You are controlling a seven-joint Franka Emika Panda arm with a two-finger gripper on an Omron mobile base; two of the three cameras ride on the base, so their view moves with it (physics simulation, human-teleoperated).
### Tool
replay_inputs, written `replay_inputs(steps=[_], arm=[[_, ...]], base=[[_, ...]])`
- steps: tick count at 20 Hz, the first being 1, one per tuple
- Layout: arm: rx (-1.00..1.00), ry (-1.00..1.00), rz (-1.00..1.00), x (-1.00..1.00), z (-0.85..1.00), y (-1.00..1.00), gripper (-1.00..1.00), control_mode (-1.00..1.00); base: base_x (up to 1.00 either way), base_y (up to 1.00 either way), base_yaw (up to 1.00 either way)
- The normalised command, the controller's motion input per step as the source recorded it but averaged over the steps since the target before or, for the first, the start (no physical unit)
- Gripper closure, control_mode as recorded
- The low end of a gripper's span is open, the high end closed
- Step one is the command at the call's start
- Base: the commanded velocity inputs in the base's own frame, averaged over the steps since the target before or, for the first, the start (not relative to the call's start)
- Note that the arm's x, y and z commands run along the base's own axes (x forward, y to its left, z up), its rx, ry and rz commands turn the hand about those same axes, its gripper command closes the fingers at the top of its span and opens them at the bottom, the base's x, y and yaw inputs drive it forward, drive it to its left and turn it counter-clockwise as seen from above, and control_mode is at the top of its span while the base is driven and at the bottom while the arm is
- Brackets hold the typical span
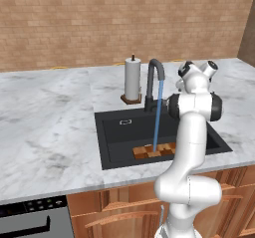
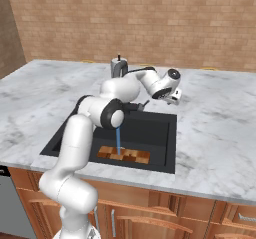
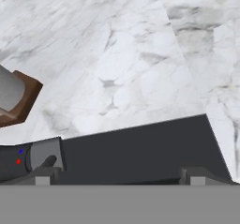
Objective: Turn on the sink faucet with hot water and rinse the cutting board for ten seconds, then turn off the faucet. Push the cutting board to reach the water if necessary.
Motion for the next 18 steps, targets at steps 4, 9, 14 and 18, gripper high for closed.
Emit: replay_inputs(steps=[4,9,14,18], arm=[[0.0,0.0,0.0,0.05,-0.29,0.0,-1.0,-1.0],[0.0,0.0,0.0,0.05,-0.2,0.0,-1.0,-1.0],[0.0,0.01,0.0,0.0,-0.05,0.0,-1.0,-1.0],[0.0,0.0,0.0,0.0,-0.04,0.0,-1.0,-1.0]], base=[[0.0,0.0,0.0],[0.0,0.0,0.0],[0.0,0.0,0.0],[0.0,0.0,0.0]])
